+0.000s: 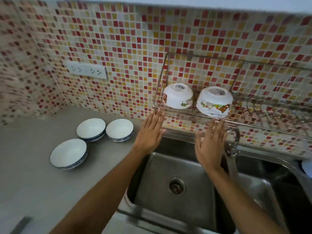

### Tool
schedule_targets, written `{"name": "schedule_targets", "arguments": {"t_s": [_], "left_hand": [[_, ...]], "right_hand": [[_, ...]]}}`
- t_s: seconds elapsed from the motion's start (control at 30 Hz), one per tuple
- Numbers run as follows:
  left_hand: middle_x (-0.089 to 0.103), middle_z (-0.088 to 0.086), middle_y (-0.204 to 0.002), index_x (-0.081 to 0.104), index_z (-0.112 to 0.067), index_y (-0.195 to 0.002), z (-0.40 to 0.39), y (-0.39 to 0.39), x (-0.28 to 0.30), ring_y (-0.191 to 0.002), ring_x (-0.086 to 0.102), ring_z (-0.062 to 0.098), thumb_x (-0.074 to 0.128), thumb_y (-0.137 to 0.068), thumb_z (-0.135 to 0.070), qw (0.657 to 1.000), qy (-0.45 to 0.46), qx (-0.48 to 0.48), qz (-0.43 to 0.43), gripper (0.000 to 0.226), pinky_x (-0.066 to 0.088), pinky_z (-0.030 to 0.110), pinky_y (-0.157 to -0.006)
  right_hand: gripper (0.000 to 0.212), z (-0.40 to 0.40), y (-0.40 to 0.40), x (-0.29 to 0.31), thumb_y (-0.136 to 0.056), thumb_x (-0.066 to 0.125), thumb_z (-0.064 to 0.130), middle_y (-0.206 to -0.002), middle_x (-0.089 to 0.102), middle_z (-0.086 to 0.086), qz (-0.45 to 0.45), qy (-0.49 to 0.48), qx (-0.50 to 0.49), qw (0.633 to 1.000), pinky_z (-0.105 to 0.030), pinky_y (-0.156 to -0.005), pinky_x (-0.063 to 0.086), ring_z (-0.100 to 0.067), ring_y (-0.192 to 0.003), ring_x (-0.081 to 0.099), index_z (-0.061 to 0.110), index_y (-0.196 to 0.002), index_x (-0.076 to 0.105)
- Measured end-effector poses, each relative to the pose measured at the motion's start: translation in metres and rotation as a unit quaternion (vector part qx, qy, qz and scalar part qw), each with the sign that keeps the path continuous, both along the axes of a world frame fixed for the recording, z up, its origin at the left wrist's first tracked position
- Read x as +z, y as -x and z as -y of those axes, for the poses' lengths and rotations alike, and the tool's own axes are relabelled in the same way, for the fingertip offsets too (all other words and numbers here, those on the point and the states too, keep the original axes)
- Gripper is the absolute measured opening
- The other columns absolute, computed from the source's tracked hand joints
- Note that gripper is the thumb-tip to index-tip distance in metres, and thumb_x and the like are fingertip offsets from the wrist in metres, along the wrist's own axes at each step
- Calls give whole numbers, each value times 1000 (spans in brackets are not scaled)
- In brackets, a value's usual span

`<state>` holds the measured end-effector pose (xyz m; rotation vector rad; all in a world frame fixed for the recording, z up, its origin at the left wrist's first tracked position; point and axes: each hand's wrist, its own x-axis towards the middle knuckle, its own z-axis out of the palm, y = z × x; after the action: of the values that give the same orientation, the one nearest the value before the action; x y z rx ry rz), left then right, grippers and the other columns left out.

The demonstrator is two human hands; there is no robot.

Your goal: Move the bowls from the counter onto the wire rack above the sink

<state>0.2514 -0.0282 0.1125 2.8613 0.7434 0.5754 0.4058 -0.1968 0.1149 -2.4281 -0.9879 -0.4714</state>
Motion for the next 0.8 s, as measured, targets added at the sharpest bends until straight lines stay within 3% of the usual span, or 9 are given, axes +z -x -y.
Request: {"name": "schedule_targets", "arguments": {"t_s": [0.1, 0.2, 0.33, 0.4, 0.53, 0.67, 0.8], "left_hand": [[-11, 5, -160, -7, -21, -150, -19, 55, -27, -147, -14, 24, 0, -93, -58, 996, 61, 54, -35, 69, -5, 44, -120], [-3, 9, -161, 11, -19, -151, -56, 113, -46, -148, -8, 29, 31, -99, -38, 987, 95, 126, -25, 58, 1, 48, -121], [22, 21, -156, 41, -10, -140, -115, 194, -60, -144, 19, 37, 54, -90, -12, 962, 125, 238, 52, 52, 23, 52, -116], [29, 24, -151, 46, -6, -136, -146, 233, -67, -140, 28, 40, 57, -88, -10, 942, 145, 292, 79, 50, 30, 52, -112], [26, 21, -153, 37, -6, -141, -186, 291, -90, -141, 25, 35, 54, -92, -17, 883, 243, 391, 94, 53, 26, 42, -113], [41, 24, -142, 37, -1, -139, -203, 323, -118, -131, 39, 37, 56, -91, -16, 836, 332, 423, 111, 53, 32, 41, -107], [52, 27, -128, 47, 1, -129, -208, 332, -137, -120, 49, 39, 55, -90, -11, 800, 392, 436, 128, 42, 38, 38, -99]], "right_hand": [[75, -37, 56, -33, -94, 46, 45, -160, -3, -19, -55, 22, 77, 995, -50, -119, 11, -35, -148, -1, 14, -153, 13], [73, -84, 119, -65, -92, 57, 37, -161, -1, -16, -160, 62, 178, 969, -47, -117, 25, -35, -147, 8, 15, -152, 22], [63, -154, 194, -85, -91, 60, 32, -152, 35, -15, -317, 117, 241, 910, -38, -112, 32, -30, -138, 37, 11, -146, 35], [61, -188, 224, -85, -89, 62, 33, -140, 50, -17, -384, 137, 241, 881, -35, -104, 40, -30, -127, 49, 14, -142, 39], [68, -247, 267, -89, -87, 60, 46, -135, 53, -14, -441, 181, 238, 846, -33, -99, 42, -30, -123, 51, 20, -144, 35], [73, -284, 296, -103, -84, 61, 54, -137, 53, -12, -472, 202, 224, 828, -38, -101, 42, -31, -125, 50, 16, -141, 36], [67, -299, 320, -118, -84, 64, 46, -134, 55, -11, -503, 204, 210, 813, -37, -98, 44, -32, -122, 52, 14, -138, 39]]}}
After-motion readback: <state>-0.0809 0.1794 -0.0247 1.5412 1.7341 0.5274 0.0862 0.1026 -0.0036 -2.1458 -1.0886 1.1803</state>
